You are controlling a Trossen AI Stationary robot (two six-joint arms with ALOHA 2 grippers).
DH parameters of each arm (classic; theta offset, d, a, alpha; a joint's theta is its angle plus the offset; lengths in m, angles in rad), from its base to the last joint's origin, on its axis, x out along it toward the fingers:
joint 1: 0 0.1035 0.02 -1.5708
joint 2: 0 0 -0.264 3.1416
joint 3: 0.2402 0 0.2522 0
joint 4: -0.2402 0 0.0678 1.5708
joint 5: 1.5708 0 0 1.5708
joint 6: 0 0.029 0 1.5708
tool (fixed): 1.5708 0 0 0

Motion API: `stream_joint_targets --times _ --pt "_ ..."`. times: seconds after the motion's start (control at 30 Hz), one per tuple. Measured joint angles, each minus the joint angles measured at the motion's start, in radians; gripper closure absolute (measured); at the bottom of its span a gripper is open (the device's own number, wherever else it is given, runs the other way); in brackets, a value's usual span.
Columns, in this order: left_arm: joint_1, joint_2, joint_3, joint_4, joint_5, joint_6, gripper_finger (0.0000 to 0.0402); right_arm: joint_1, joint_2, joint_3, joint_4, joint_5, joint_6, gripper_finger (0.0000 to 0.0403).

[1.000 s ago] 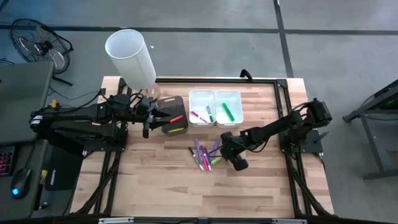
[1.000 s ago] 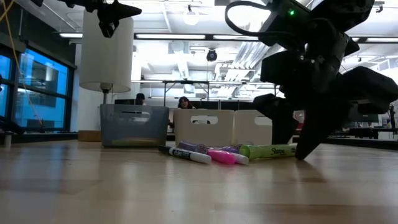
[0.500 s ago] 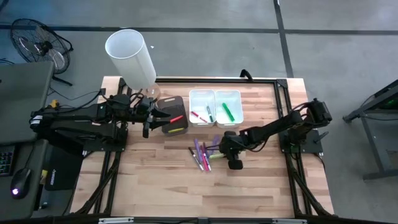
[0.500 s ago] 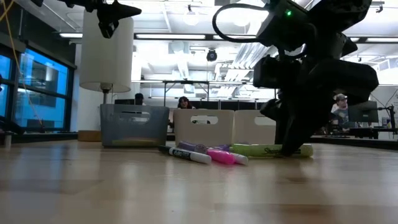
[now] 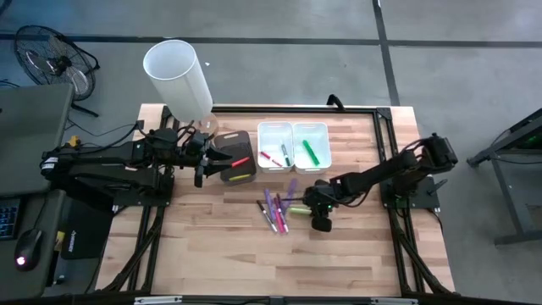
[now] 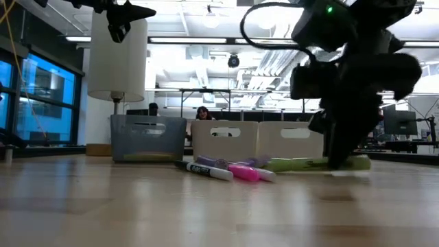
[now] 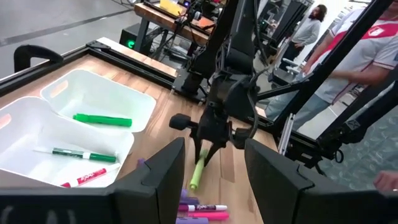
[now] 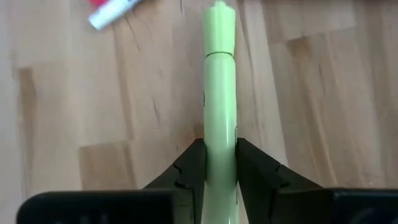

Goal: Pick & Place Markers
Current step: Put the light green highlighter pen into the right white bin

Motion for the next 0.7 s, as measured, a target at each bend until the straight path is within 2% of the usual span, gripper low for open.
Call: stream_joint_targets --times 0.37,0.7 --pt "0.0 0.0 0.0 0.0 0.0 -0.007 0.0236 -0.002 -0.185 0.004 -0.018 0.036 0.093 0.0335" --pt "0.0 0.001 0.0 0.0 -0.001 -0.007 0.0236 -0.071 -0.362 0.005 -0.011 0.291 0.201 0.0333"
